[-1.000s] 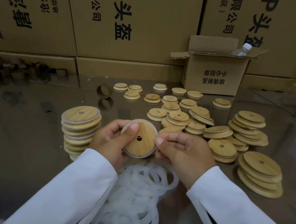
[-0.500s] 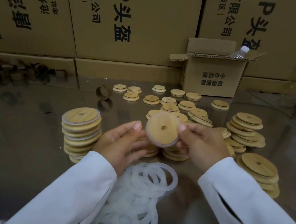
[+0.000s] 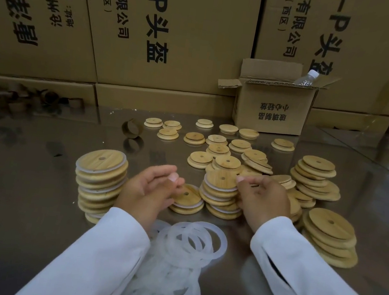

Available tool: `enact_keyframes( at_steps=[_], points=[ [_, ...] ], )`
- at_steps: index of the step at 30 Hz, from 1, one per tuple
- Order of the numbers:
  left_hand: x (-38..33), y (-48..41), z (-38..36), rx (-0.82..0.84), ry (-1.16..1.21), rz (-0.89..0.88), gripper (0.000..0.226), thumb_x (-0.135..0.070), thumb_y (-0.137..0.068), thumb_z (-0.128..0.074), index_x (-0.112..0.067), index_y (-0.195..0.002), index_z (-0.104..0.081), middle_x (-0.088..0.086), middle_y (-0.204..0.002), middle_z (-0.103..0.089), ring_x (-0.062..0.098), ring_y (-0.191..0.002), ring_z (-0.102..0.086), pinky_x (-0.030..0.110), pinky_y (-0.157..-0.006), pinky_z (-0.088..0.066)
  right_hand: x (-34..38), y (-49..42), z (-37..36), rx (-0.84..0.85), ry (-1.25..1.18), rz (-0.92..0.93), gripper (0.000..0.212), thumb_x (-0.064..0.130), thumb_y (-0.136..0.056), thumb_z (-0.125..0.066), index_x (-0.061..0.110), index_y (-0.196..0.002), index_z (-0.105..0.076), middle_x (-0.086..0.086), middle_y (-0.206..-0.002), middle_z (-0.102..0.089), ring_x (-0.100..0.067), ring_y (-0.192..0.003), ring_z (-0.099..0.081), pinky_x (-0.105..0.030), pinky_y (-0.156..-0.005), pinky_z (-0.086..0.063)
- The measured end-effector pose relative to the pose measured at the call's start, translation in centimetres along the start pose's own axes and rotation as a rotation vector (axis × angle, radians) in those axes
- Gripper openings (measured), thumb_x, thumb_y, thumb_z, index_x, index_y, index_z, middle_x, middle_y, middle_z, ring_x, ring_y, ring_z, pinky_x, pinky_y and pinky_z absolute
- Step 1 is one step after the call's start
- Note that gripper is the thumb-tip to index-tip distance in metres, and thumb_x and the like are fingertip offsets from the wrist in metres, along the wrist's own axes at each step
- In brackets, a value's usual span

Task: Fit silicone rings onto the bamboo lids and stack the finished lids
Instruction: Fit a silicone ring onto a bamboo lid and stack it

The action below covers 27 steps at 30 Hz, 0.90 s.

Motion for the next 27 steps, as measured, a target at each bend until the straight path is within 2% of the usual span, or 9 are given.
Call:
enact_keyframes(
  at_steps=[4,6,8,11,14,17,22,24,27],
  points=[
    [-0.1,0.5,-0.6,0.086,-0.176,-0.072,0.014,-0.014,-0.088,-0.055,-0.025,-0.094,-0.062,-0.011,-0.082,-0.073,0.003,-0.083,-0.067,0.015,-0.074,-0.052,1.3,-0.4,1.4,-0.064,0.154,0.130,0.014,0.029,-0.086,-0.061,0.018,-0.094,-0.057,0.006,-0.065,-0.057,-0.005,-0.061,-0.050,-0.019,-0.051,-0.031],
    [0.0,0.5,-0.6,0.090,-0.182,-0.064,0.015,-0.014,-0.089,-0.053,-0.024,-0.094,-0.063,-0.009,-0.082,-0.073,0.006,-0.083,-0.068,0.018,-0.074,-0.052,2.3,-0.9,3.5,-0.151,0.313,0.225,0.014,0.023,-0.088,-0.057,0.019,-0.101,-0.055,0.006,-0.070,-0.058,-0.010,-0.066,-0.051,-0.022,-0.055,-0.034],
    [0.1,0.5,-0.5,0.079,-0.176,-0.050,0.015,-0.013,-0.090,-0.052,-0.024,-0.093,-0.063,-0.007,-0.081,-0.073,0.008,-0.082,-0.068,0.019,-0.071,-0.053,2.8,-1.0,5.3,-0.187,0.539,0.270,0.020,0.023,-0.088,-0.056,0.019,-0.107,-0.053,-0.001,-0.087,-0.062,-0.021,-0.083,-0.056,-0.028,-0.066,-0.043],
    [0.0,0.5,-0.5,0.075,-0.185,-0.044,0.016,-0.013,-0.090,-0.052,-0.025,-0.092,-0.063,-0.006,-0.077,-0.072,0.010,-0.081,-0.068,0.021,-0.070,-0.054,2.1,-0.9,5.8,-0.063,0.915,0.150,0.039,0.038,-0.084,-0.057,0.018,-0.116,-0.050,-0.008,-0.109,-0.059,-0.029,-0.103,-0.053,-0.040,-0.085,-0.048],
    [-0.1,0.5,-0.5,0.071,-0.166,-0.048,0.016,-0.012,-0.091,-0.051,-0.023,-0.092,-0.063,-0.004,-0.074,-0.071,0.012,-0.080,-0.068,0.023,-0.070,-0.054,1.1,-0.5,5.3,0.101,1.161,0.013,0.060,0.058,-0.080,-0.052,0.021,-0.126,-0.038,-0.006,-0.124,-0.053,-0.028,-0.117,-0.047,-0.041,-0.098,-0.036],
    [-0.3,0.6,-0.5,0.055,-0.146,-0.054,0.016,-0.010,-0.091,-0.050,-0.020,-0.092,-0.063,-0.003,-0.071,-0.070,0.013,-0.076,-0.067,0.023,-0.067,-0.055,1.3,-0.2,5.1,0.084,1.170,0.024,0.057,0.057,-0.081,-0.052,0.021,-0.123,-0.037,-0.004,-0.119,-0.055,-0.026,-0.114,-0.049,-0.040,-0.099,-0.032],
    [-0.7,0.4,-0.4,0.020,-0.098,-0.059,0.016,-0.007,-0.091,-0.049,-0.017,-0.090,-0.062,-0.001,-0.065,-0.068,0.013,-0.067,-0.067,0.020,-0.062,-0.055,3.9,0.4,4.6,-0.060,1.174,0.180,0.060,0.054,-0.075,-0.059,0.017,-0.116,-0.037,-0.002,-0.084,-0.052,-0.027,-0.093,-0.057,-0.043,-0.096,-0.036],
    [-0.8,0.4,-0.4,0.020,-0.073,-0.057,0.016,-0.006,-0.091,-0.048,-0.015,-0.090,-0.062,0.001,-0.067,-0.067,0.015,-0.066,-0.066,0.021,-0.061,-0.055,4.4,0.6,4.3,-0.086,1.115,0.243,0.062,0.056,-0.073,-0.059,0.018,-0.118,-0.038,-0.004,-0.091,-0.055,-0.028,-0.098,-0.057,-0.044,-0.096,-0.035],
    [-0.9,0.4,-0.6,0.035,-0.057,-0.049,0.016,-0.008,-0.091,-0.048,-0.016,-0.090,-0.062,0.004,-0.069,-0.066,0.015,-0.065,-0.067,0.022,-0.061,-0.055,5.2,1.5,3.4,-0.105,0.909,0.418,0.070,0.057,-0.074,-0.058,0.020,-0.128,-0.035,-0.004,-0.119,-0.056,-0.027,-0.112,-0.051,-0.042,-0.097,-0.035]
  ],
)
Point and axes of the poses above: each hand's wrist, its own y-axis away from the middle knuckle, its own z-axis out of the back of the hand, x = y × z, the point moved 6 cm from there along -y, towards the middle knuckle
